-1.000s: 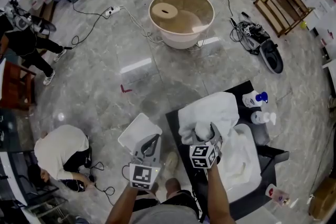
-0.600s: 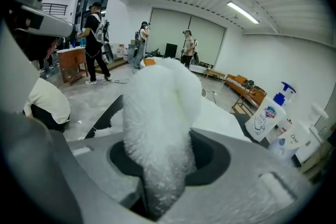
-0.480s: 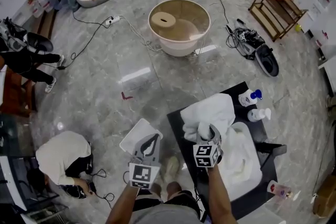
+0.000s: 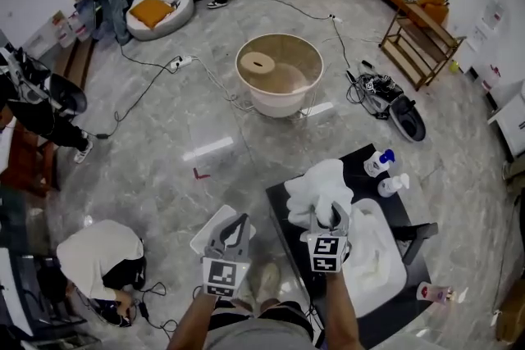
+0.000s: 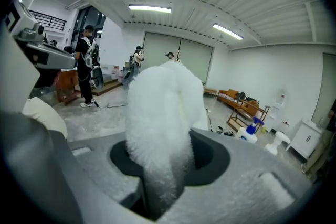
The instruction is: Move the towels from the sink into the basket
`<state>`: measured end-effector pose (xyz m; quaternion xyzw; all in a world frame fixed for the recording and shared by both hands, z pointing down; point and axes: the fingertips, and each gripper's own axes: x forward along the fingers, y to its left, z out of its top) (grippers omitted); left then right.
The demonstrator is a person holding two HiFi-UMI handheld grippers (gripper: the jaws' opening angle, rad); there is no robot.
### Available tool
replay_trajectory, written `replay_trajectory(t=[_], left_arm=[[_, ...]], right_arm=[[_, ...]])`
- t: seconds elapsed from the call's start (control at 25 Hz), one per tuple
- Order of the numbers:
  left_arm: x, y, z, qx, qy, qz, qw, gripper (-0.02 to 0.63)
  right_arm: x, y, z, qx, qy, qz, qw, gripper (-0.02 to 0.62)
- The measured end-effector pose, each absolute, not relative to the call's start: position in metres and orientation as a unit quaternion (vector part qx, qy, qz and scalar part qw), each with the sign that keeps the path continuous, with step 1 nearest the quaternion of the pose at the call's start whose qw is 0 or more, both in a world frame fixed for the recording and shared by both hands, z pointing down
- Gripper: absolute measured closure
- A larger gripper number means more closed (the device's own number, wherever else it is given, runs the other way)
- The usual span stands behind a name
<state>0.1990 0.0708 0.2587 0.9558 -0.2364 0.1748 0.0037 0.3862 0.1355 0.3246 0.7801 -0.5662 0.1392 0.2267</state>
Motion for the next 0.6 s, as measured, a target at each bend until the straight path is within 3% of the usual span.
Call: replay_trajectory(t=[0.6], left_arm=[[0.098, 0.064, 0.198, 0.945, -0.298, 0.131, -0.023, 0.597]], right_arm=[[0.271, 0.109, 0.221, 0.763, -0.621, 0.063, 0.169, 0.442]])
